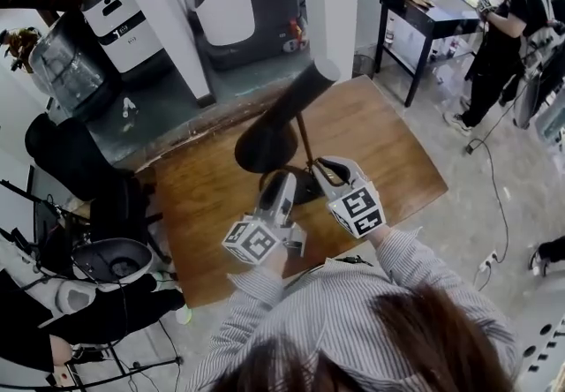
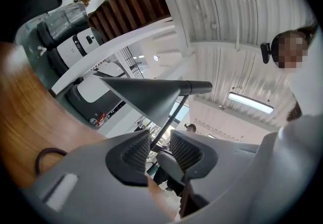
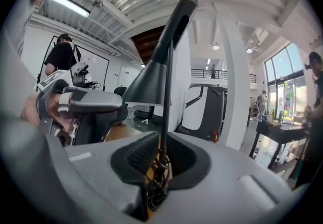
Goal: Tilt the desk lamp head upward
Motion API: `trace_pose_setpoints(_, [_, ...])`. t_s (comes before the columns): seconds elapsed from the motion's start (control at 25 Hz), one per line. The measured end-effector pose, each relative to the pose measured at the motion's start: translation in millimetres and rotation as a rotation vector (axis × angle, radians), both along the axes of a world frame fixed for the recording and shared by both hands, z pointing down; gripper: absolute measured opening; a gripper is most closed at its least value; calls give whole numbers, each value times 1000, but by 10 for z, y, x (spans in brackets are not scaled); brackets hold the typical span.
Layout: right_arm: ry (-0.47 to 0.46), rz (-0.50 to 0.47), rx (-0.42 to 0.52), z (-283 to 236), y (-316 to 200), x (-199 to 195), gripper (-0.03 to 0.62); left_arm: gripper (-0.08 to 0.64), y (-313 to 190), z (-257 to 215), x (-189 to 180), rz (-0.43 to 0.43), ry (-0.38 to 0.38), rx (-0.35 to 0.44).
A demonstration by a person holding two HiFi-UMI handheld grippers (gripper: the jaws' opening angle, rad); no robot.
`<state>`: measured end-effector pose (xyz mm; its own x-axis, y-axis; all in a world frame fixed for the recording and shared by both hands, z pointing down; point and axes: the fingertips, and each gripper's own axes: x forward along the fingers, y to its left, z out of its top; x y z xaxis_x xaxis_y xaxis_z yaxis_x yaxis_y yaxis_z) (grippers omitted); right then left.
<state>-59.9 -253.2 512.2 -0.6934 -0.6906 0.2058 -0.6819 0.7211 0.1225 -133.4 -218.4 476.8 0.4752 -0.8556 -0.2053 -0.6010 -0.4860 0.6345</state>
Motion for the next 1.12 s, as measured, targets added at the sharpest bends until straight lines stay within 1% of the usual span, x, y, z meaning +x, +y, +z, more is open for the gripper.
trace_pose_setpoints(0.16, [2, 12, 4, -33, -167, -127, 37, 129, -124, -55, -81, 9, 82, -8])
trace_pose_setpoints(0.28, [0, -7, -3, -6, -163, -121, 37, 127, -189, -94, -55, 5, 125, -11])
trace_pose_setpoints(0.52, [-39, -58, -28, -62, -153, -143, 37, 118, -258, -184, -83, 6, 189, 4])
trace_pose_setpoints(0.72, [-27, -80, -26, -89, -200, -217, 37, 54, -264, -268, -80, 4, 176, 34])
trace_pose_setpoints(1.12, [-71, -126, -49, -79, -205, -254, 38, 52, -237, -260, -93, -20, 177, 48])
